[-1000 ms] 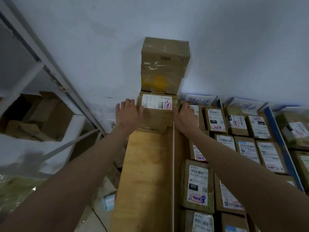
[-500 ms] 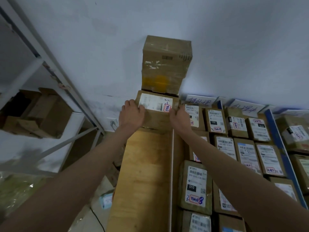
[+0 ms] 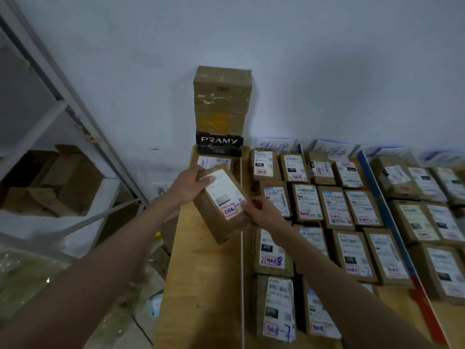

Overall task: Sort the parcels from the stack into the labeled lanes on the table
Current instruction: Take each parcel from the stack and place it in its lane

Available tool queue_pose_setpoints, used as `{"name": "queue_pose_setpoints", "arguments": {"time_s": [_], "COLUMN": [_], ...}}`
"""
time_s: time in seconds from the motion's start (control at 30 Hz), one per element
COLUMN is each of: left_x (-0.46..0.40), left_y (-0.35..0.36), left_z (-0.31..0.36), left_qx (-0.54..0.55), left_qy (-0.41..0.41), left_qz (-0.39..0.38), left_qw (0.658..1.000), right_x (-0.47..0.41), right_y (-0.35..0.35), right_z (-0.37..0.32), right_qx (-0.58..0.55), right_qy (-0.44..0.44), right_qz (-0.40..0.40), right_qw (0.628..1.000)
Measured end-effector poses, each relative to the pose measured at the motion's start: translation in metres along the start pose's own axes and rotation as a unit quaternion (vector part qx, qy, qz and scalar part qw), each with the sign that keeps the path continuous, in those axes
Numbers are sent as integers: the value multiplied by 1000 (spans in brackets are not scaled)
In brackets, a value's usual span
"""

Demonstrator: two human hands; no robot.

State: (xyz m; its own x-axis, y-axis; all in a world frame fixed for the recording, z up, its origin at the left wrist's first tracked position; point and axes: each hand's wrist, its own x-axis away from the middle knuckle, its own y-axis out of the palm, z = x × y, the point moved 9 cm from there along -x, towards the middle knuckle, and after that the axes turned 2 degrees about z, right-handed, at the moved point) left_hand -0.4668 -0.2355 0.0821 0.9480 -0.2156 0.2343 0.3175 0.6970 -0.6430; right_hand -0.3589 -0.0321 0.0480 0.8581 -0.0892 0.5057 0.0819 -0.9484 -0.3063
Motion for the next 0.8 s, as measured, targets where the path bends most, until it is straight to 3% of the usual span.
{"name": "queue_pose_setpoints", "arguments": {"time_s": [0.13,0.33,0.5,0.8], "left_x": [16,40,69,123], "left_y": [12,29,77,195], "left_z": [26,68,97,174], "left_qx": [10,-38,-168,-295], "left_qy": [22,60,136,251], "left_qz": [-1,82,54,15], "left_qw": [1000,994,975,922], "right_x": [23,56,105,184], "right_y": [-16,-70,-128,-232], "right_z": [-1,6,39,116], "right_qx": [19,57,34,53], "right_qy": [-8,-15,16,69], "right_qz": [-4,138,244,332], "right_qw": [1000,989,969,939]}}
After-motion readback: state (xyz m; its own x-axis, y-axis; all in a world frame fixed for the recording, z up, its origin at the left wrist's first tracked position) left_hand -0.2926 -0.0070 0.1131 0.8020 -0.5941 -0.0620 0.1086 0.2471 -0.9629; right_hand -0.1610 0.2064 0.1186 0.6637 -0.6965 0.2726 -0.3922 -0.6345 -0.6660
